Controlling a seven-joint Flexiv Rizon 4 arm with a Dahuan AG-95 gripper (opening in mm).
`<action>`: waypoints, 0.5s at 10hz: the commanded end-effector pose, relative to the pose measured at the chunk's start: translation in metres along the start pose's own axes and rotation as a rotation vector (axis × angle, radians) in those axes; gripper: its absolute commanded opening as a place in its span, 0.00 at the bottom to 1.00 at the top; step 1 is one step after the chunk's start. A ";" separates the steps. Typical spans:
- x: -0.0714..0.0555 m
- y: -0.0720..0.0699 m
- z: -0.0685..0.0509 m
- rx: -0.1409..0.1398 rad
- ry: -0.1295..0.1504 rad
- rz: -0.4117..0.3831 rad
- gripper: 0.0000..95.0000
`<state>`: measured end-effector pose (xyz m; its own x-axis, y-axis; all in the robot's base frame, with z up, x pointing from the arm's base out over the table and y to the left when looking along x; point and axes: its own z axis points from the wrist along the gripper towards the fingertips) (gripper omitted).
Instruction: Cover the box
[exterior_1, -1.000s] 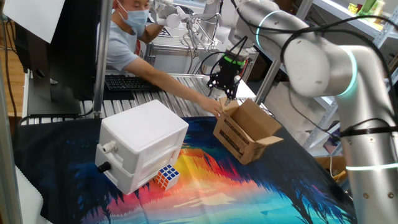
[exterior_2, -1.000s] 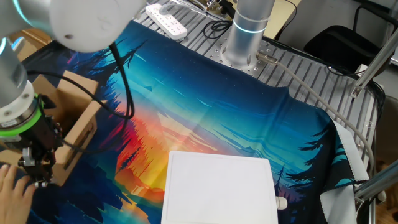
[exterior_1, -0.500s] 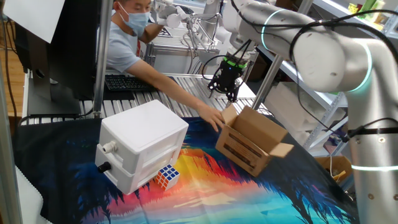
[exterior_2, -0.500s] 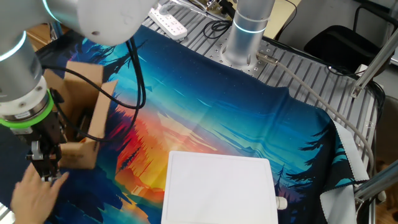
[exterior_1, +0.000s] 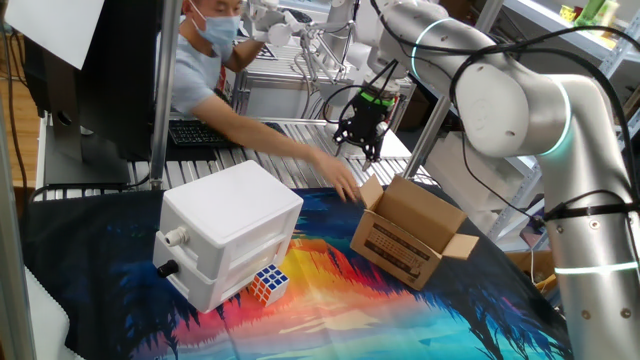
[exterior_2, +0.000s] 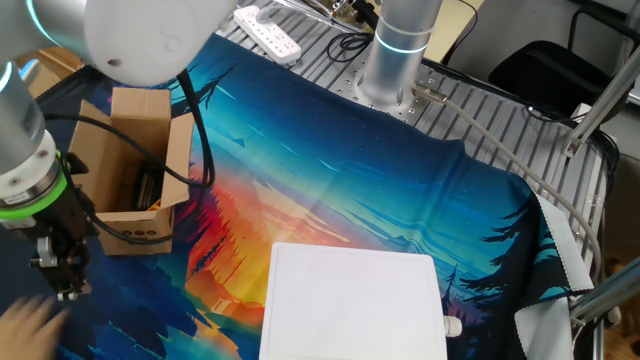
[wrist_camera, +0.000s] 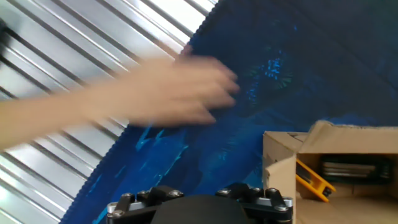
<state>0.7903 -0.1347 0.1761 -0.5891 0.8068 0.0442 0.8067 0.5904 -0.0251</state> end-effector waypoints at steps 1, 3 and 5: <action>0.000 -0.003 -0.005 0.028 -0.002 0.016 0.80; -0.003 -0.006 -0.013 0.056 -0.026 0.011 0.80; -0.006 -0.011 -0.021 0.061 -0.023 0.036 0.80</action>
<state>0.7869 -0.1477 0.1977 -0.5672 0.8235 0.0103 0.8193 0.5655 -0.0946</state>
